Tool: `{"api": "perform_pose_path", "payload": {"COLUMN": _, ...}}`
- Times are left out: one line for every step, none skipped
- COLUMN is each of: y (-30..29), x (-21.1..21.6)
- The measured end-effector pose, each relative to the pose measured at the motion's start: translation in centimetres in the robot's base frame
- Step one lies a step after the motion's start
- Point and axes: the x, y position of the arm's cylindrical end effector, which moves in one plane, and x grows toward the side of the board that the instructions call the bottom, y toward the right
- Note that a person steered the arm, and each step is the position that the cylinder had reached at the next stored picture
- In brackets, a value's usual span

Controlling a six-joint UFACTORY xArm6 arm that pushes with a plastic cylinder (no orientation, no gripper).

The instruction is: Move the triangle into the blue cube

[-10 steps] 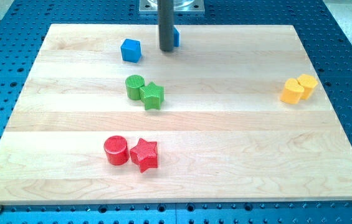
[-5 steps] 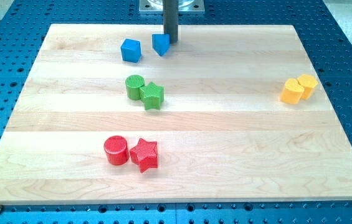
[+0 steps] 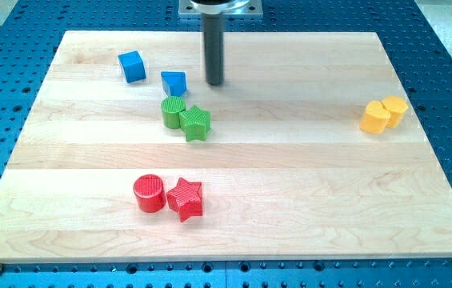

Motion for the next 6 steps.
{"api": "perform_pose_path", "payload": {"y": -6.2, "x": 3.0}}
{"api": "perform_pose_path", "payload": {"y": -13.0, "x": 2.0}}
{"api": "perform_pose_path", "payload": {"y": -19.3, "x": -1.7}}
{"api": "perform_pose_path", "payload": {"y": -21.2, "x": -3.9}}
{"api": "perform_pose_path", "payload": {"y": -20.1, "x": 2.9}}
{"api": "perform_pose_path", "payload": {"y": -12.4, "x": 0.5}}
